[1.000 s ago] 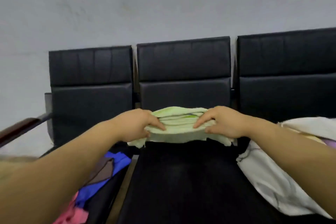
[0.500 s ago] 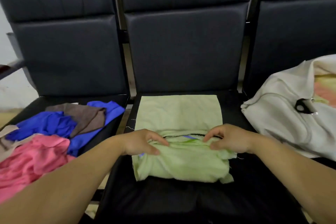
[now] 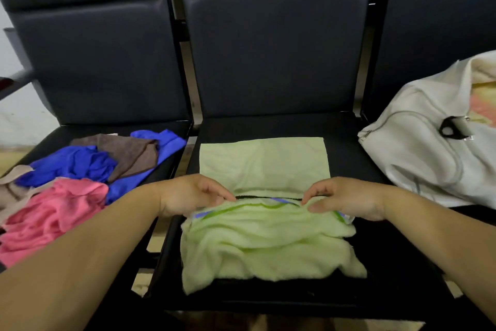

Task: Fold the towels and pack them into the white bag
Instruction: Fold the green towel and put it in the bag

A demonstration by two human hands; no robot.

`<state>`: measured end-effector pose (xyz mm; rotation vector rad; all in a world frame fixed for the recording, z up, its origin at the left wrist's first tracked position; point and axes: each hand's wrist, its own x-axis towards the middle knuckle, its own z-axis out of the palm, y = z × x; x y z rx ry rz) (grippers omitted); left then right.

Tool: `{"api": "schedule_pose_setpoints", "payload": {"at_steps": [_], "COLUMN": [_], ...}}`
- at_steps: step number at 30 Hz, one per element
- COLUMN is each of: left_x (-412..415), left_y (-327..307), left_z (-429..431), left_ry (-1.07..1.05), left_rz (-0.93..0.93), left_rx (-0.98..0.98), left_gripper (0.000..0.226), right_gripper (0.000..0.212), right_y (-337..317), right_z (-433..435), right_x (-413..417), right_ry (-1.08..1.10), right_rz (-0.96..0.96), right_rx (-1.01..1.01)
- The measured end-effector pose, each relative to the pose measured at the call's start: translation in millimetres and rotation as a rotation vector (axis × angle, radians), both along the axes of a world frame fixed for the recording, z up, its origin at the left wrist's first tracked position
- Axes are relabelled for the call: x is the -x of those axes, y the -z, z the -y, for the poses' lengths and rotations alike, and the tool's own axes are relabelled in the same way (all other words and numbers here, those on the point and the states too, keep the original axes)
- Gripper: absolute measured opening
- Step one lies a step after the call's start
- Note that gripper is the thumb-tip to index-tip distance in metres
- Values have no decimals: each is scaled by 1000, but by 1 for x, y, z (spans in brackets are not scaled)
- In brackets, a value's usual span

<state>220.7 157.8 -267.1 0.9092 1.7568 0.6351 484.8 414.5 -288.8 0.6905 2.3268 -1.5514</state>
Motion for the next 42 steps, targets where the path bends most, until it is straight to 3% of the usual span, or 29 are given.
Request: {"api": "schedule_pose_setpoints", "payload": {"at_steps": [4, 9, 14, 18, 21, 24, 25, 28, 34, 42], "left_x": [4, 19, 38, 44, 44, 41, 40, 40, 43, 40], "left_y": [-5, -6, 7, 22, 22, 20, 20, 21, 14, 7], "left_z": [-5, -11, -16, -19, -21, -22, -22, -22, -11, -2], "left_ry": [-172, -355, -350, -335, -345, -374, -371, -364, -310, -269], "left_rz": [-182, -475, -672, -639, -581, -599, -634, -675, -672, -675], "left_rx": [-109, -296, -181, -120, -150, -164, -157, -123, -65, -26], "left_gripper": [35, 26, 27, 29, 15, 10, 11, 12, 13, 11], "right_gripper": [12, 30, 36, 25, 18, 45, 45, 11, 18, 36], "right_y": [-2, -4, 11, 25, 25, 25, 26, 28, 36, 32], "right_z": [-13, -28, -35, -42, -47, -48, -48, -43, -31, -22], "right_x": [10, 24, 39, 40, 42, 41, 41, 38, 27, 24], "right_ry": [181, 236, 245, 195, 230, 265, 270, 293, 115, 59], "right_rz": [-112, -248, -199, -126, -150, -115, -113, -143, -87, -73], "right_rx": [22, -332, -448, -585, -459, -455, -486, -492, -554, -583]}}
